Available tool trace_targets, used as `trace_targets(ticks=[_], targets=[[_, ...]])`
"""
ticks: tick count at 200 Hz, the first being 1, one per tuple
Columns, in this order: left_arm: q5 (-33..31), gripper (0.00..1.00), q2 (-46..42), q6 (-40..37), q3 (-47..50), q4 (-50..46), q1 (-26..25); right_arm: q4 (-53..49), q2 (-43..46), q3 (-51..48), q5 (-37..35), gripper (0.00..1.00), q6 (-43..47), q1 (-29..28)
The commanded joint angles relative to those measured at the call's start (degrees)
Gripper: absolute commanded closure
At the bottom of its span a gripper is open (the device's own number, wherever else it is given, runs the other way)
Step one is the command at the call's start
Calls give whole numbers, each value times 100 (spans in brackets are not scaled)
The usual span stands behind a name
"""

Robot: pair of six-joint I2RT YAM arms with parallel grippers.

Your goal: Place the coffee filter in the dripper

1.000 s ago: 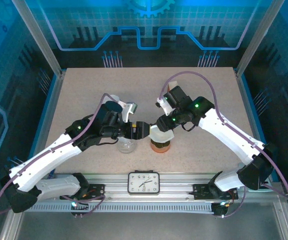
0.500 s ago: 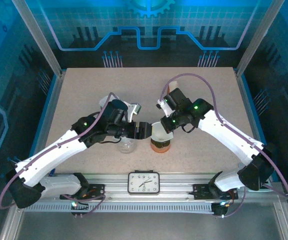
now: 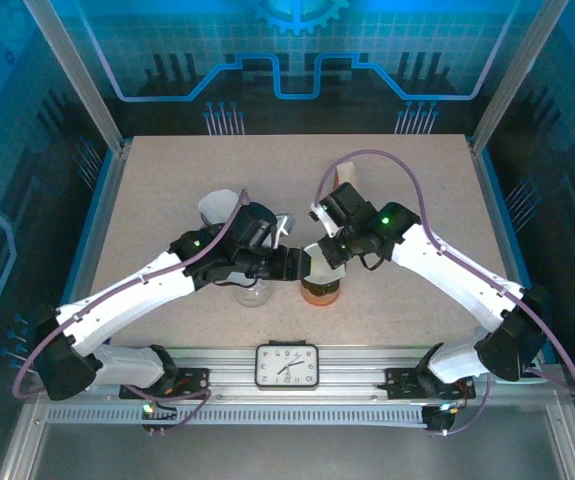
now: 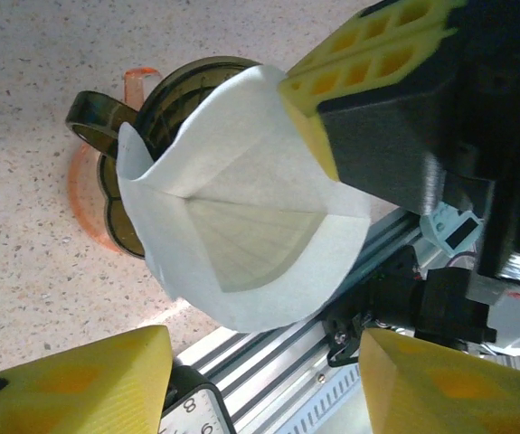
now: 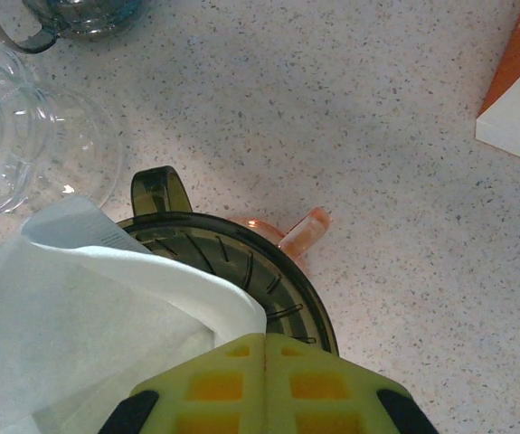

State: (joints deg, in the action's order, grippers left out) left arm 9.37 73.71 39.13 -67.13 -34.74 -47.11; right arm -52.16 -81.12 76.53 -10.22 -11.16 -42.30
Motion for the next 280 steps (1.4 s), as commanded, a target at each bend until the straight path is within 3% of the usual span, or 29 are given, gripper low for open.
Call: trace_targets(ticks=[1,63,164,184,213,231,246,280], targets=[[-210,45,120,138,-269,-273,-56,116,0,-121,-267,99,-114,-96],[-416,56,443,158,-284,-419,-123,221,91,-269,-258,98,-235,-132],[-470,63,856,123,-421,-569,-189,409,274,-500,-143,92,-363,-125],[-495,63,880,109,-423,-599,-184,457,339,-517,-130,85,-387,-120],[-457,65,931,99,-437,-629,-188,501,487,-465,-172,63,-411,-104],[-448,65,933,95,-441,-631,-185,505,572,-462,-163,58,-454,-25],[-450,65,944,81,-458,-643,-189,505,629,-481,-133,59,-457,59],[-460,66,979,77,-462,-655,-189,436,596,-575,38,74,-422,111]])
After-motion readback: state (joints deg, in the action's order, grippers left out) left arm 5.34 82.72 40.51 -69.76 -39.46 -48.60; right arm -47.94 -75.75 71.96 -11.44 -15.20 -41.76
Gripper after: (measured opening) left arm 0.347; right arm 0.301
